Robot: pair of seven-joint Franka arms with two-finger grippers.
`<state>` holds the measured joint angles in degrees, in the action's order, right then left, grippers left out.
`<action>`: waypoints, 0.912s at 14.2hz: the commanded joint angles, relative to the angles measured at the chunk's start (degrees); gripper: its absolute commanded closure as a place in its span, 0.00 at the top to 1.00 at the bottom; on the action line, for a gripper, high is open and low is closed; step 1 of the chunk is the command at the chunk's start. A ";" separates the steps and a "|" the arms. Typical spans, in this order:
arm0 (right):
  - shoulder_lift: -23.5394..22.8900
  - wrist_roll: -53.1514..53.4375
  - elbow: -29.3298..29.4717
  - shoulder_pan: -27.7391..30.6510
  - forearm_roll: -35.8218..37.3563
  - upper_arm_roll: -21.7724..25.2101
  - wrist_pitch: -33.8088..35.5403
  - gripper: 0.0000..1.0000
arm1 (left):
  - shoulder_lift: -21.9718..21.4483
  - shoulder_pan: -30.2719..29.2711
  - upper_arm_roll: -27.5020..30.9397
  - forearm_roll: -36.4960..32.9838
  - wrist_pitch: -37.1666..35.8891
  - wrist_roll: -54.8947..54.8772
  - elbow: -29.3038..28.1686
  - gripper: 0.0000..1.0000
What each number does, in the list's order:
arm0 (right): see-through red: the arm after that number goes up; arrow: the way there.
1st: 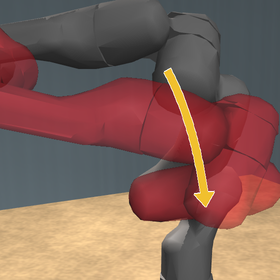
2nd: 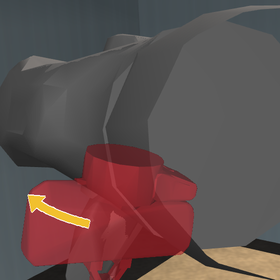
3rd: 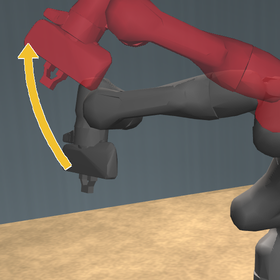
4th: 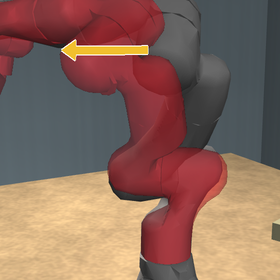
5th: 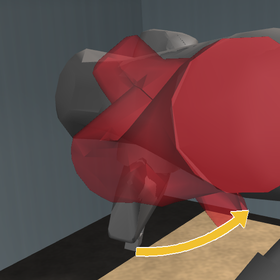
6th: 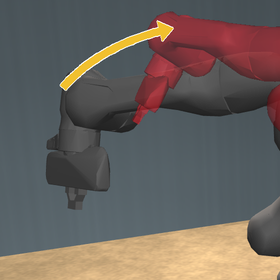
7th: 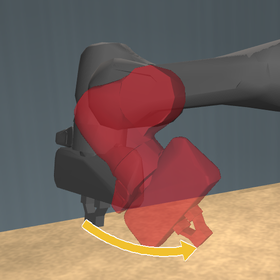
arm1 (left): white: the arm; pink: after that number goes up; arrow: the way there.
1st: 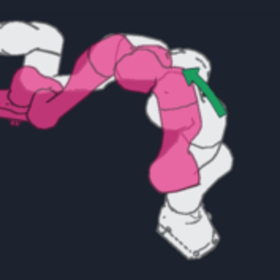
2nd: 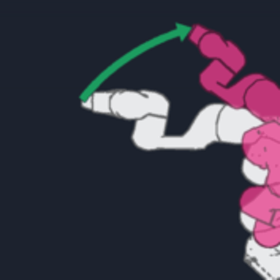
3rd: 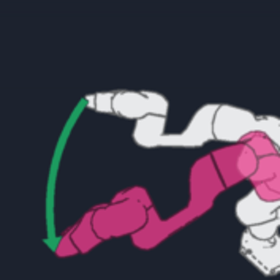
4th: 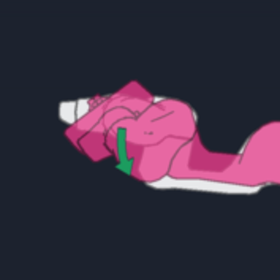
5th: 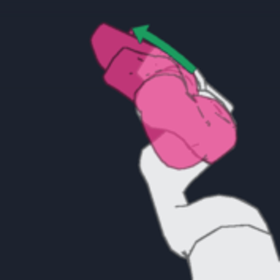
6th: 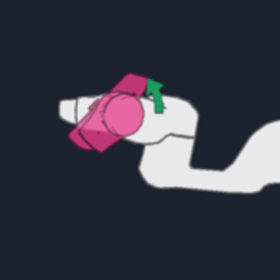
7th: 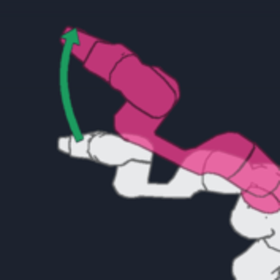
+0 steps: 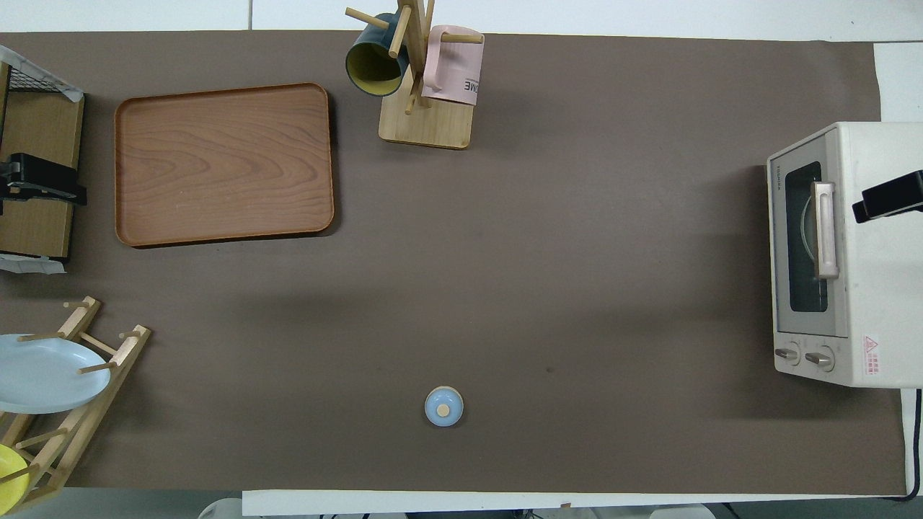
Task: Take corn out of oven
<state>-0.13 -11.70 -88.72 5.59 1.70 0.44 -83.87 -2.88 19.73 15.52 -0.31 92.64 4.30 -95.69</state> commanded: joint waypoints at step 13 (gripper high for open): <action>0.32 -3.77 -14.80 -0.68 0.85 0.17 -16.39 0.00 | 0.07 -0.21 -0.14 -0.83 -0.53 -0.70 0.59 1.00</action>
<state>0.33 -13.98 -98.85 4.14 1.92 0.54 -95.95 -2.88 19.73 15.52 -0.32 92.64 4.30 -95.69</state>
